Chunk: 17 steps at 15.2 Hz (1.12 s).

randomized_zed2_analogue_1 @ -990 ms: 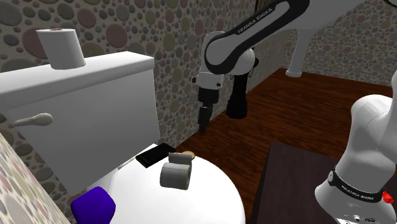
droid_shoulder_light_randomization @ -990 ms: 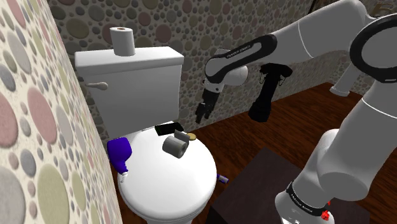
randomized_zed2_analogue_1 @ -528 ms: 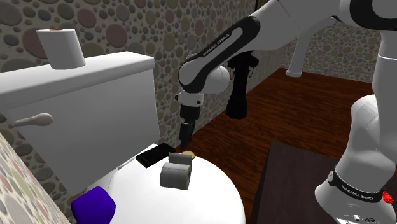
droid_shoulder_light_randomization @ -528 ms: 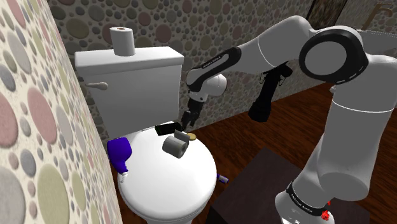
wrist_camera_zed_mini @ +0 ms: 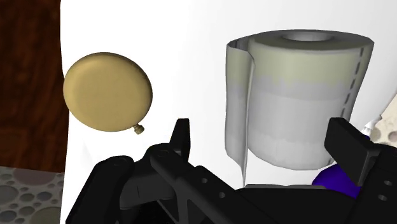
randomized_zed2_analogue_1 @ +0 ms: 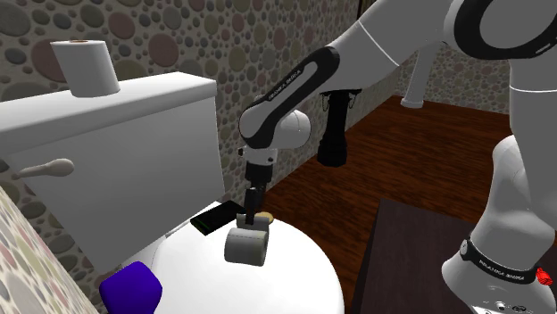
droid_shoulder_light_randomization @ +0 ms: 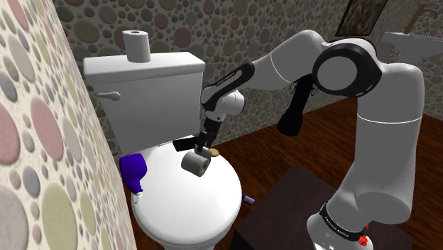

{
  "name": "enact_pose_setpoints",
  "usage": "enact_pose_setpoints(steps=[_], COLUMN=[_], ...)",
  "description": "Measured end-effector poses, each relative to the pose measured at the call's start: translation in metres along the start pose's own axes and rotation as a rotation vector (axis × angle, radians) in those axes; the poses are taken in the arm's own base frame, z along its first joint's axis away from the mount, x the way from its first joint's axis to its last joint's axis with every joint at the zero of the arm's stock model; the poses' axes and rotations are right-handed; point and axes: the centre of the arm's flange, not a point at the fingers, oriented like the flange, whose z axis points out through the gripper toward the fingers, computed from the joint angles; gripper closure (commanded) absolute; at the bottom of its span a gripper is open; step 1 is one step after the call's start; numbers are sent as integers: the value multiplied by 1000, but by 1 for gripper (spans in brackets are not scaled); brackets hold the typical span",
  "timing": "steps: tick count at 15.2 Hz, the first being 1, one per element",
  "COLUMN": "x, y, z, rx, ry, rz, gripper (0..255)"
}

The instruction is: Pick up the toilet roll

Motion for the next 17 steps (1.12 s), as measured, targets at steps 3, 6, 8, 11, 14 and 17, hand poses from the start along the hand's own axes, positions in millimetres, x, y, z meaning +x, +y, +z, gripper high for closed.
enact_pose_setpoints(steps=[3,6,8,11,14,17], x=[-1,0,0,0,-1,0], y=[5,6,6,6,4,0], z=[11,11,12,12,10,-2], rx=[0,-1,-1,-1,-1,0], ry=[0,4,3,3,2,0], rz=[0,0,0,1,0,0], gripper=[255,255,255,255,255,255])
